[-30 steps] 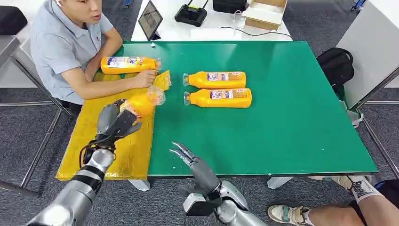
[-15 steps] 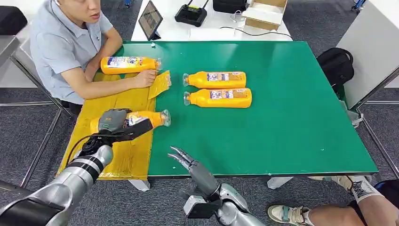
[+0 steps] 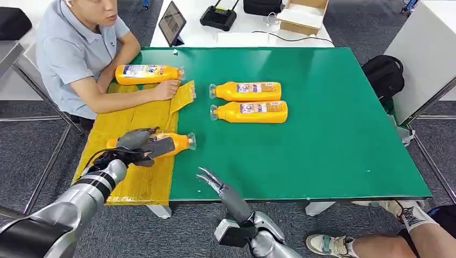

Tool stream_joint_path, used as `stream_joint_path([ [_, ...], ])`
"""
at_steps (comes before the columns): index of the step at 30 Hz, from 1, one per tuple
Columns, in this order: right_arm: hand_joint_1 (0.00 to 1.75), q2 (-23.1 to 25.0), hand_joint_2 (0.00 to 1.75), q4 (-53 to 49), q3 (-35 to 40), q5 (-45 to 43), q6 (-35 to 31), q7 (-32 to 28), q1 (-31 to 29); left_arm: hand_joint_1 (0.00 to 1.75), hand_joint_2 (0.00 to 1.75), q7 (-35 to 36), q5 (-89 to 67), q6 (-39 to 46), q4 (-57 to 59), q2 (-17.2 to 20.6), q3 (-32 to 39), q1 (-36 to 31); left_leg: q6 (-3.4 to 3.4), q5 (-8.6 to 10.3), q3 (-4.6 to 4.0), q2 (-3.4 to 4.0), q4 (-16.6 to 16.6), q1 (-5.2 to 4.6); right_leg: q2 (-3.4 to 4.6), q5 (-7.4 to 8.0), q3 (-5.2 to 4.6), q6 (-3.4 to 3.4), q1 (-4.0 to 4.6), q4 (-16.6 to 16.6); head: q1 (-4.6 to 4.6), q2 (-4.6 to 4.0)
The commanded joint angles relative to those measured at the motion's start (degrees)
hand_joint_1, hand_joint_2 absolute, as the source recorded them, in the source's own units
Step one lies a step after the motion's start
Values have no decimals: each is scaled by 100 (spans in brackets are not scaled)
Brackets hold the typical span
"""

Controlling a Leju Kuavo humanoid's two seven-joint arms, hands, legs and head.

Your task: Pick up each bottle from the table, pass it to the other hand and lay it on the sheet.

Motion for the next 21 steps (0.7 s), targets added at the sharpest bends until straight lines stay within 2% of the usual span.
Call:
stream_joint_path([
  [1,0,-14,0,272,-146,-123,-1,-193,-171,0,175,-1049,808,-490,155,-155,664,-347,5,-9,15,1,3,4,-6,-8,17,-16,7,0,-2,0],
  [6,0,-39,0,239,-13,-216,-80,-193,-208,0,175,-1761,1521,-921,-320,-219,1026,-267,5,-6,5,2,4,4,-4,-5,6,-12,7,0,0,0],
  [20,0,-39,0,239,-13,-216,-80,-193,-208,0,175,-1761,1521,-921,-320,-219,1026,-267,6,-11,18,1,6,6,-7,-10,20,-18,11,0,0,0],
  [21,0,-9,0,259,124,-220,-148,-193,-212,0,175,-2247,3938,-1096,-3580,-918,1618,1382,4,-4,9,4,1,2,-2,-4,8,-11,5,-1,0,0],
])
